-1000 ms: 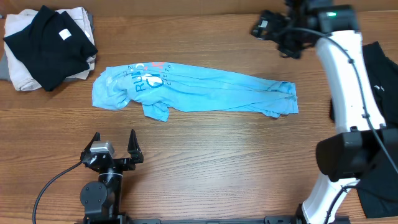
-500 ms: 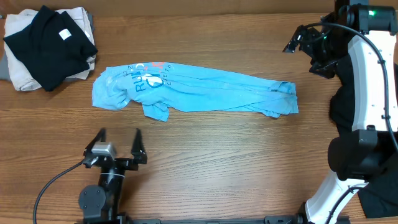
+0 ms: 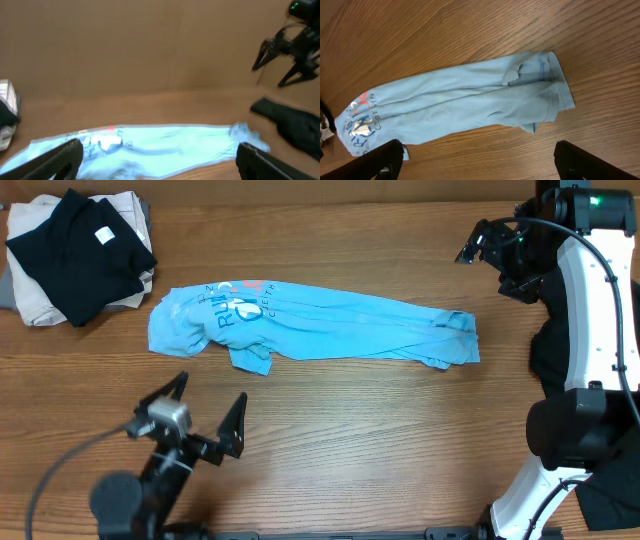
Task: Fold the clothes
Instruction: 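Move the left gripper to the shirt's left end and grasp it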
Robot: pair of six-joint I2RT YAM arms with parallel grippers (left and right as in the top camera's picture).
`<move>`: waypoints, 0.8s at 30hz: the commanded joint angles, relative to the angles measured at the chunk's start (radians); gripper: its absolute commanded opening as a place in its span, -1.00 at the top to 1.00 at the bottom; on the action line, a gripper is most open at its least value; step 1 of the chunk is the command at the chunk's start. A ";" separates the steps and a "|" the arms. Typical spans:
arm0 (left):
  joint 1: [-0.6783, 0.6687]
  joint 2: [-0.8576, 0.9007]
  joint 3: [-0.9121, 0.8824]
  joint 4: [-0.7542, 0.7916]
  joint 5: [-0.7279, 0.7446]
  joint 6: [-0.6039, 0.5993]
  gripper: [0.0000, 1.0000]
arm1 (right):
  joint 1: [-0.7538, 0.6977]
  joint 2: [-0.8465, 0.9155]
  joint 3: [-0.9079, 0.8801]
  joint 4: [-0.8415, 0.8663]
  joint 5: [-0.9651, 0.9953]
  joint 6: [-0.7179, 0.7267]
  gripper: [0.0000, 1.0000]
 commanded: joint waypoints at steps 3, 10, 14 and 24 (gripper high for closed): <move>0.004 0.406 0.314 -0.248 0.095 0.143 -0.99 | 0.000 -0.027 0.022 0.004 0.011 -0.006 -1.00; 0.004 0.717 0.491 -0.332 0.183 0.143 -1.00 | 0.000 -0.027 0.022 0.003 0.011 -0.006 -1.00; 0.004 0.891 0.603 -0.524 -0.178 -0.040 -1.00 | 0.000 -0.027 0.022 0.003 0.011 -0.006 -1.00; 0.004 1.225 0.683 -0.637 -0.195 -0.079 -1.00 | 0.000 -0.027 0.022 0.003 0.011 -0.006 -1.00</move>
